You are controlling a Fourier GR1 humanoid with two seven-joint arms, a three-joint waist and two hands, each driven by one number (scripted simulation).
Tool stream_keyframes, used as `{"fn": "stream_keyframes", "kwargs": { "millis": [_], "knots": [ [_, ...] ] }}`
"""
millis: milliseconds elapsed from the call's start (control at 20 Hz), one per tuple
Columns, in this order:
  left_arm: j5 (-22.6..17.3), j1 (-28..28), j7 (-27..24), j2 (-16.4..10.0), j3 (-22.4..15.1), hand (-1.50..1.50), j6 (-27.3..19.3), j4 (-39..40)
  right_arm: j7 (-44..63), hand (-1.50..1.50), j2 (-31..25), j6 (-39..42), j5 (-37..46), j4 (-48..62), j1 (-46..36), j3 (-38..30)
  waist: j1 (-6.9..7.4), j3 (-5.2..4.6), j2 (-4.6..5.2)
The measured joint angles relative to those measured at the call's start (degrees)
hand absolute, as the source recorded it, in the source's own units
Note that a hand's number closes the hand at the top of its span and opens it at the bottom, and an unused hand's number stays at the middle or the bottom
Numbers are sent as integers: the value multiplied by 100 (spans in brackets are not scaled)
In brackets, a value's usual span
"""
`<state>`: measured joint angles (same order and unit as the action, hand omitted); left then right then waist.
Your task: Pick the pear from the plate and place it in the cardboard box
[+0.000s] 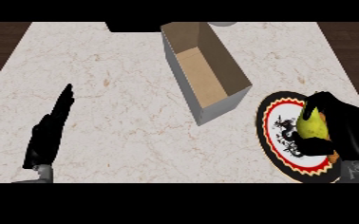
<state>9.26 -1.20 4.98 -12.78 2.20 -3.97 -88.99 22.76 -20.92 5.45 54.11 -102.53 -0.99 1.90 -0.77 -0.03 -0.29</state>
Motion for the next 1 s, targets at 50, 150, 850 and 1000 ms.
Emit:
{"fn": "stream_keyframes", "kwargs": {
  "millis": [50,150,850,1000],
  "knots": [
    [-5,7,30,-26,10,0,25,-12,-55,150,51,-2,-164,-203,-71,-41,4,1,-2],
    [-38,9,59,-21,13,0,57,-40,-161,150,178,-2,-505,-518,-253,-111,25,2,-1],
    [84,95,47,115,10,0,91,-22,662,150,857,597,-1179,-719,-2457,83,119,-1,27],
    [114,105,115,137,-10,0,112,-110,1000,150,1087,626,-966,-203,-3112,246,138,-1,30]
  ]
}}
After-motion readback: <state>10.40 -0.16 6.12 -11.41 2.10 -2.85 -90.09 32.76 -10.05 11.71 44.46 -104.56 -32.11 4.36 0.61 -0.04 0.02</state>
